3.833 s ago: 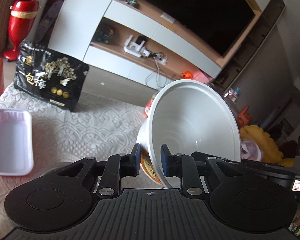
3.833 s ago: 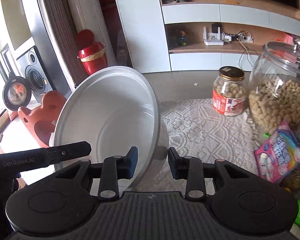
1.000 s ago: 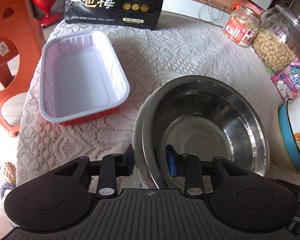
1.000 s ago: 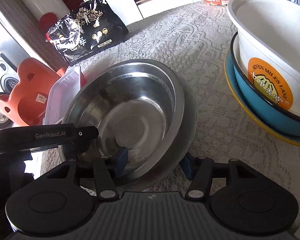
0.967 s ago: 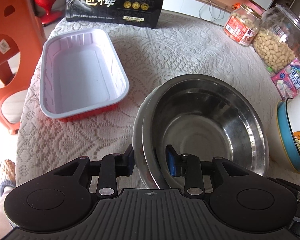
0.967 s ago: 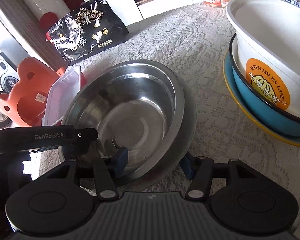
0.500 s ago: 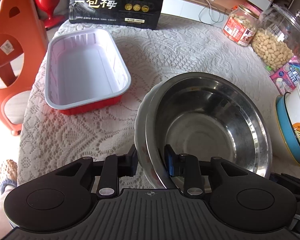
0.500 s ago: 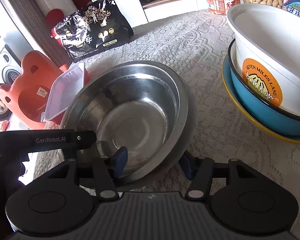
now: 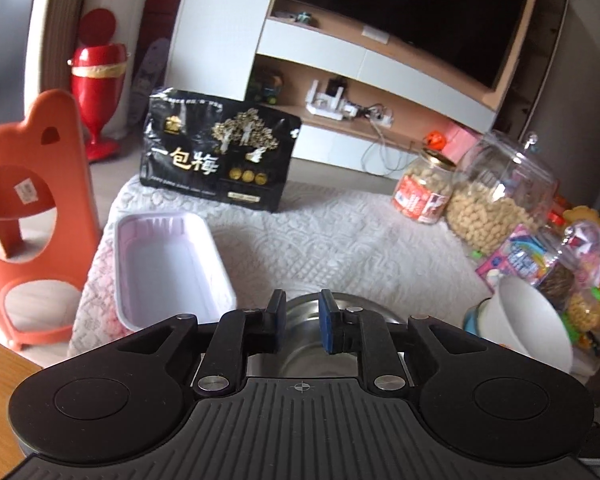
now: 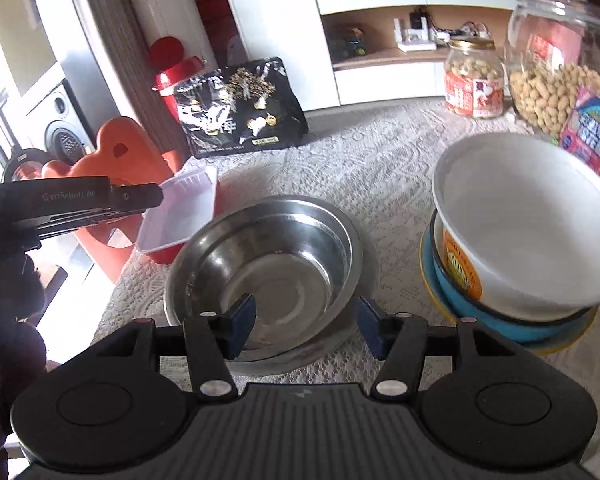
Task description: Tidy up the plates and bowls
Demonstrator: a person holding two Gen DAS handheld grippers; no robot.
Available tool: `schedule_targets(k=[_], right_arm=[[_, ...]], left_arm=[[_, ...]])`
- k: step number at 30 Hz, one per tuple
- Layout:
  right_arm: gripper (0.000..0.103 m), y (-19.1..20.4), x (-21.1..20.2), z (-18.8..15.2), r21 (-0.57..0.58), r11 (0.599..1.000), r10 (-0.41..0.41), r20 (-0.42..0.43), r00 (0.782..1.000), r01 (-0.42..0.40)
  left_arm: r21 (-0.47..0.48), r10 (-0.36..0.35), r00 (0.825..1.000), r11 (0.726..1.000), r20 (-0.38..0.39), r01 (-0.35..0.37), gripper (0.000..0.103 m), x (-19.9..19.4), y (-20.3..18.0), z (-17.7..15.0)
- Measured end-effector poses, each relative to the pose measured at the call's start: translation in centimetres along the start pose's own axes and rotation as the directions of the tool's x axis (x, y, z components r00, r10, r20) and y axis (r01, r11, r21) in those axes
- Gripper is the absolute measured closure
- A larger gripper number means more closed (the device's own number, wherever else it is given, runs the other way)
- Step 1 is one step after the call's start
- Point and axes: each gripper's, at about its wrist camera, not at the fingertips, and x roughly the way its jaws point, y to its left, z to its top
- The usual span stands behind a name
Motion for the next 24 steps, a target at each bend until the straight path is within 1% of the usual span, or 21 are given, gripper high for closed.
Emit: schedule_targets(k=[2,4,5,7,8,9,10,11,12,13,14,16,18,19,20,21,22,24], right_arm=[[0.046,-0.7,-1.3,1.1,-0.031,0.999,0.026,0.023,0.999,-0.025],[0.046,-2.0,-3.3,2.2,-0.046,0.998,0.05,0.085,0.995,-0.046],[0.046,-2.9,-4.2,2.9,-0.054,0.997,0.053,0.123,0.991,-0.047],[0.044,-5.0,-5.8,4.3,-0.069,0.997,0.04,0.189,0.981,-0.028],[0.044,-6.3,-6.5,5.2,-0.078,0.997,0.022,0.216,0.976,-0.005],[0.044,-7.5,-6.9,6.0,-0.089,0.996,0.0,0.228,0.974,0.021],[0.044,-8.7,-7.1,7.0,-0.101,0.994,-0.025,0.23,0.973,0.05],[0.044,-9.7,-7.2,7.9,-0.113,0.991,-0.048,0.228,0.972,0.075],[0.044,-11.0,-7.1,9.0,-0.128,0.986,-0.072,0.226,0.971,0.103],[0.044,-12.0,-6.9,9.7,-0.14,0.983,-0.086,0.223,0.971,0.119],[0.044,-13.3,-6.7,10.1,-0.149,0.98,-0.096,0.215,0.972,0.13],[0.044,-15.7,-6.2,10.4,-0.137,0.981,-0.111,0.203,0.973,0.141],[0.044,-18.1,-5.6,9.6,-0.099,0.986,-0.113,0.191,0.975,0.134],[0.044,-19.2,-5.3,9.1,-0.064,0.99,-0.115,0.162,0.98,0.127],[0.044,-19.9,-5.0,8.9,-0.033,0.993,-0.113,0.112,0.987,0.117],[0.044,-20.5,-5.0,8.8,-0.01,0.997,-0.081,0.093,0.992,0.082],[0.044,-20.8,-5.1,8.7,0.005,0.999,-0.053,0.087,0.995,0.053],[0.044,-20.6,-5.2,8.1,0.008,1.0,-0.03,0.078,0.997,0.029]], left_arm=[[0.028,-0.005,1.0,1.0,0.028,0.004,0.084,-0.9,-1.3,0.1],[0.049,-0.001,0.996,0.999,0.085,-0.003,0.085,-1.8,-3.3,0.1],[0.057,-0.015,0.995,0.998,0.1,0.01,0.085,-2.0,-4.2,0.2],[0.062,-0.071,0.992,0.996,0.109,0.064,0.085,-2.0,-6.3,0.4],[0.046,-0.091,0.99,0.995,0.111,0.086,0.085,-1.8,-7.1,0.5],[0.017,-0.103,0.988,0.995,0.118,0.101,0.085,-1.5,-8.1,0.5],[0.008,-0.097,0.989,0.995,0.113,0.096,0.085,-1.0,-9.2,0.6],[0.014,-0.08,0.993,0.997,0.09,0.079,0.085,-0.3,-10.3,0.9],[0.029,-0.052,0.998,0.998,0.037,0.051,0.085,0.7,-11.9,1.3],[0.042,-0.033,0.999,0.999,-0.022,0.034,0.085,1.7,-13.1,1.7],[0.061,-0.03,0.997,0.998,-0.077,0.034,0.085,2.6,-14.3,2.0],[0.098,-0.065,0.984,0.992,-0.169,0.082,0.085,4.1,-16.1,2.1],[0.09,-0.096,0.971,0.989,-0.221,0.119,0.085,5.3,-17.1,2.1],[0.081,-0.112,0.966,0.988,-0.231,0.134,0.084,5.7,-17.5,2.0],[0.073,-0.122,0.964,0.987,-0.236,0.143,0.084,6.0,-17.7,1.9],[0.065,-0.121,0.964,0.988,-0.237,0.14,0.084,6.4,-17.9,1.7],[0.058,-0.108,0.967,0.99,-0.232,0.125,0.084,6.6,-18.1,1.6],[0.046,-0.055,0.975,0.997,-0.214,0.067,0.084,6.7,-18.3,1.0]])
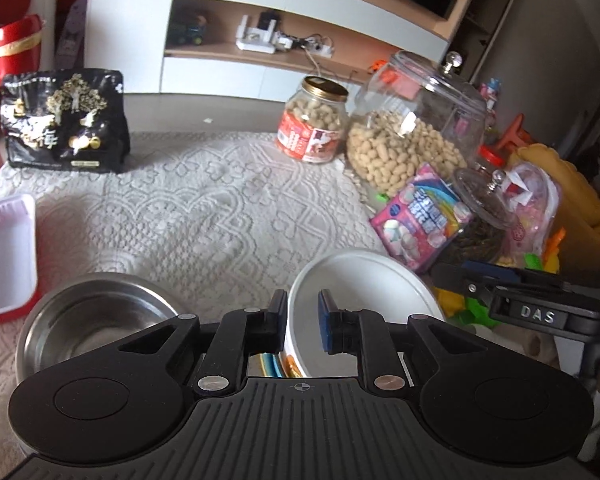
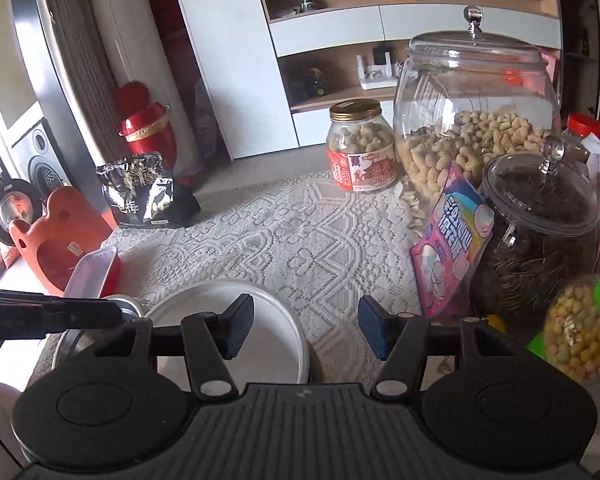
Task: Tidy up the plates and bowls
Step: 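Grasp the rim of the nested white, blue and yellow bowls with both grippers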
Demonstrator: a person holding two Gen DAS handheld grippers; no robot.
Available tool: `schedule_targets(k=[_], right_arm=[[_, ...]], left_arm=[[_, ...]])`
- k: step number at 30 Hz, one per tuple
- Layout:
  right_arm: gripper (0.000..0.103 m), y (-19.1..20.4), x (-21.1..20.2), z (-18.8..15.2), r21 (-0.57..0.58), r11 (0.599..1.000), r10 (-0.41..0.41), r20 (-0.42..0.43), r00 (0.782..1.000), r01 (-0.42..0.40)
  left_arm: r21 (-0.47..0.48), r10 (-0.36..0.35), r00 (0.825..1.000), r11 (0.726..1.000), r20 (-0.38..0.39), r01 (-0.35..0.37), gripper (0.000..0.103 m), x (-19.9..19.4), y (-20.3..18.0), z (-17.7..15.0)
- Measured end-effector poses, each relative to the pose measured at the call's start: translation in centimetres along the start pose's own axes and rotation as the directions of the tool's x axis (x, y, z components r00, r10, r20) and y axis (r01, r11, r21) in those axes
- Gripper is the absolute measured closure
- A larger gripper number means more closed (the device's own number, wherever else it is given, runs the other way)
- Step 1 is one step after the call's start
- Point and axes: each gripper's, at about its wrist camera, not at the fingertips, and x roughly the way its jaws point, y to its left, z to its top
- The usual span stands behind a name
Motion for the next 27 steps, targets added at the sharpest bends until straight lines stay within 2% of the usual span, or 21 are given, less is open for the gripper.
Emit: schedule_targets(k=[2,4,9,14,18,22,25,27], right_arm=[[0.044,0.4,-0.1,-0.5,-0.023,1.0,0.001,-0.005,1.0,-0.001],[0.044,0.7,0.3,-0.8,-0.038,0.999,0.004,-0.026,1.0,-0.005],[0.044,1.1,2.3,-1.3,-0.032,0.999,0.018,-0.092,0.996,-0.021],[0.044,0.3,5.3,-2.1,-0.003,1.0,-0.012,-0.192,0.981,0.011],[0.044,-1.3,7.3,-2.8,0.072,0.997,-0.01,-0.271,0.962,0.031],[0.044,-2.3,8.3,-2.9,0.168,0.986,0.059,-0.329,0.942,-0.003],[0.044,-2.2,8.7,-3.1,0.172,0.985,0.064,-0.344,0.937,-0.004],[0.044,-2.1,9.0,-3.3,0.168,0.986,0.065,-0.351,0.934,-0.006]], left_arm=[[-0.043,0.029,1.0,0.999,0.009,-0.029,0.084,0.1,0.1,-0.5],[-0.078,0.013,1.0,0.997,0.008,-0.013,0.084,0.2,0.4,-1.1],[-0.11,-0.026,0.998,0.994,-0.063,0.019,0.084,1.2,0.8,-2.0],[-0.122,-0.002,0.999,0.993,-0.043,-0.003,0.084,0.7,1.4,-1.4],[-0.057,0.071,0.995,0.996,-0.069,-0.075,0.08,1.6,0.8,-0.7],[-0.024,0.047,0.989,0.998,-0.142,-0.051,0.08,2.8,0.0,0.3],[0.002,0.033,0.981,0.999,-0.191,-0.033,0.08,3.6,-0.6,1.0],[0.039,0.052,0.979,0.998,-0.198,-0.045,0.079,4.3,-0.9,1.4]])
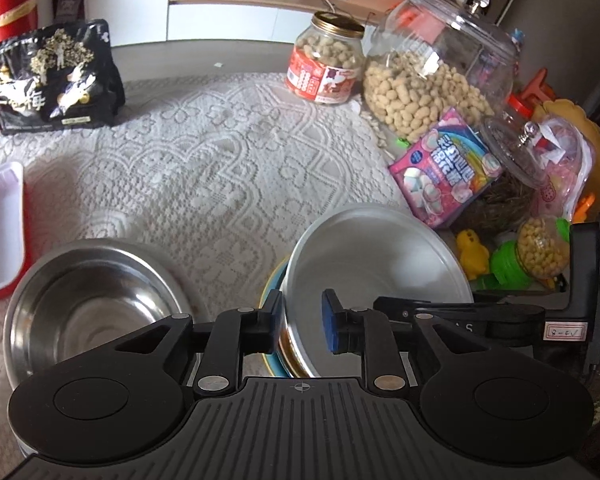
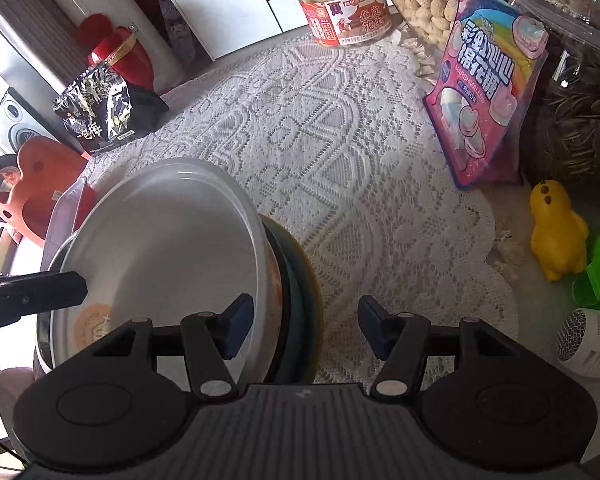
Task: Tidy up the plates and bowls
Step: 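Grasp the rim of the nested white, blue and yellow bowls with both grippers, then lift the nested bowls with both grippers and carry them over the steel bowl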
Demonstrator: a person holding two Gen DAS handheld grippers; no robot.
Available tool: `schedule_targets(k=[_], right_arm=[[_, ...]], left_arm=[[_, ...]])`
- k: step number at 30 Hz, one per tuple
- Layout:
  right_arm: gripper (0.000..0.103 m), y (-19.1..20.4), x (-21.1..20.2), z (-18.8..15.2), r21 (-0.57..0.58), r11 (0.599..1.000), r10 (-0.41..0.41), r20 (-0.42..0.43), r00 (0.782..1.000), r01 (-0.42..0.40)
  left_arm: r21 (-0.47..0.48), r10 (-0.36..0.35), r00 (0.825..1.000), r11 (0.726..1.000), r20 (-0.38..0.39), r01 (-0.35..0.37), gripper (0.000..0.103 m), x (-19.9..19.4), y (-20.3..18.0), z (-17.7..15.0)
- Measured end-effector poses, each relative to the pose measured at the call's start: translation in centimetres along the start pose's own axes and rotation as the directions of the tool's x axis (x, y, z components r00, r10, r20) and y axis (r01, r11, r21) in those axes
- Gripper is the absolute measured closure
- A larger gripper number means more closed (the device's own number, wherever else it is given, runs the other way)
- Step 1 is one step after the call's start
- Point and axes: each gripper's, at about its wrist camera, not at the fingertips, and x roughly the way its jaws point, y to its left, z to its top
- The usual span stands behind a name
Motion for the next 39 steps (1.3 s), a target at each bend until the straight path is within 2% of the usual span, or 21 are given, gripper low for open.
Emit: schedule_targets(k=[2,4,9,10,12,17,22,27,30,35,37,39], right_arm=[[0.044,-0.2,0.3,0.1,0.003,1.0,0.014,-0.012,1.0,-0.014],[0.044,-0.3,0.5,0.1,0.004,1.0,0.024,-0.021,1.0,-0.024],[0.044,-0.5,0.9,-0.1,0.005,1.0,0.03,-0.042,0.999,-0.03],[0.044,-0.6,1.0,-0.1,0.005,1.0,0.031,-0.045,0.998,-0.031],[0.044,-0.7,1.1,-0.2,0.011,0.999,0.037,-0.052,0.998,-0.036],[0.044,-0.8,1.1,-0.3,0.018,0.999,0.042,-0.052,0.998,-0.041],[0.044,-0.8,1.0,-0.4,0.022,0.999,0.043,-0.053,0.998,-0.041],[0.044,-0.9,1.0,-0.4,0.021,0.999,0.04,-0.052,0.998,-0.039],[0.044,-0.9,1.0,-0.5,0.025,0.999,0.04,-0.053,0.998,-0.039],[0.044,-0.6,0.7,-0.7,0.007,1.0,0.03,-0.044,0.999,-0.03],[0.044,-0.4,0.6,-0.8,-0.001,1.0,0.024,-0.043,0.999,-0.024],[0.044,-0.4,0.6,-0.8,-0.003,1.0,0.022,-0.047,0.999,-0.022]], left_arm=[[0.038,0.048,0.999,0.998,-0.008,-0.048,0.079,0.8,-0.2,0.2],[0.066,0.06,0.998,0.996,-0.02,-0.058,0.073,1.6,-0.2,0.2],[0.015,-0.026,0.992,0.999,-0.127,0.028,0.071,3.5,0.5,0.1],[0.017,-0.041,0.991,0.999,-0.125,0.043,0.064,3.6,0.5,0.1],[0.043,-0.064,0.99,0.997,-0.125,0.07,0.057,3.7,0.3,0.1],[0.026,-0.087,0.986,0.995,-0.143,0.092,0.059,4.6,0.9,0.0],[0.078,-0.034,0.988,0.996,-0.154,0.046,0.069,4.6,0.4,0.1],[0.153,0.049,0.989,0.988,-0.136,-0.028,0.068,3.9,-0.8,-0.5],[0.18,0.089,0.988,0.981,-0.128,-0.066,0.063,3.5,-1.3,-0.7],[0.121,0.074,0.987,0.991,-0.146,-0.057,0.055,3.7,-0.1,-0.7],[0.086,0.04,0.988,0.996,-0.146,-0.027,0.059,4.1,0.4,-0.7],[0.05,-0.004,0.988,0.999,-0.157,0.012,0.057,4.6,0.9,-0.7]])
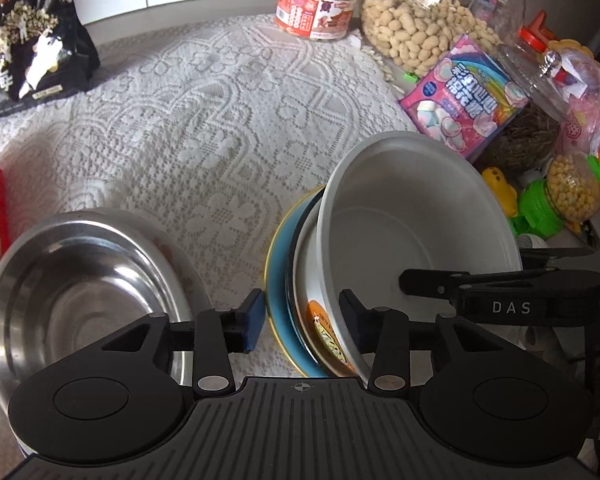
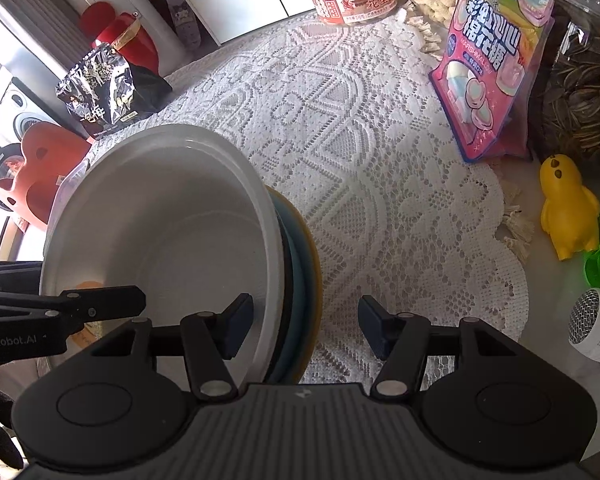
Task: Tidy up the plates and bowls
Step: 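Lift the nested bowls with both grippers and carry them over the steel bowl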
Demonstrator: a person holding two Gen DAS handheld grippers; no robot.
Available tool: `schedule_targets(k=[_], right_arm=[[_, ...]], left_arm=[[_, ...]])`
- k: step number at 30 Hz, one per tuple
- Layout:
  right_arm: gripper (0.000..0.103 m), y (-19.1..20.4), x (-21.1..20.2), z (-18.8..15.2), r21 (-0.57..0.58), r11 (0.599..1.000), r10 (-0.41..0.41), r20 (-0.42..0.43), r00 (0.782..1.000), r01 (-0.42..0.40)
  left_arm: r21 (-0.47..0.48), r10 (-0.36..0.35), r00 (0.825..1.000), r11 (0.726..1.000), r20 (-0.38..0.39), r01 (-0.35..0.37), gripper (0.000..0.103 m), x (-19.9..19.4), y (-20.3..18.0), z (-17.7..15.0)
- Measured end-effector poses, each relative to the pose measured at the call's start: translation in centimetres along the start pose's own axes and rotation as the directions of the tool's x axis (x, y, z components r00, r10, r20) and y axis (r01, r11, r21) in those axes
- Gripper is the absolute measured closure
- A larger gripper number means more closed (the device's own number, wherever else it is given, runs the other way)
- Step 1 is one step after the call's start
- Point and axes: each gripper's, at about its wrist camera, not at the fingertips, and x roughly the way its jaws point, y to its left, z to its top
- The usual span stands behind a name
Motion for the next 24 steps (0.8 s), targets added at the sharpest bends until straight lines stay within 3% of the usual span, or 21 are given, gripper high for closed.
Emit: schedule_targets(k=[5,9,15,24], right_arm=[[0.044,0.0,0.1,0.1,0.013,1.0,0.025,-0.01,1.0,-0.024],[0.044,-0.4,0.6,0.2,0.058,0.993,0.102,-0.031,0.994,-0.1],[0.047,-1.0,0.5,0.4,0.112,0.978,0.181,-0.028,0.983,-0.177],[0.048,-1.9,0.4,0.2,0.156,0.967,0.208,-0.025,0.978,-0.201]], left_arm=[[-0.073,-0.095,0.995,0.993,-0.016,0.094,0.045,1.1,1.4,0.8],[-0.102,-0.193,0.98,0.977,-0.047,0.187,0.016,1.6,1.4,1.4],[-0.023,-0.123,0.989,0.992,-0.082,0.121,0.015,2.2,-0.1,1.9],[-0.036,-0.124,0.987,0.992,-0.107,0.121,0.017,2.5,0.3,2.7]])
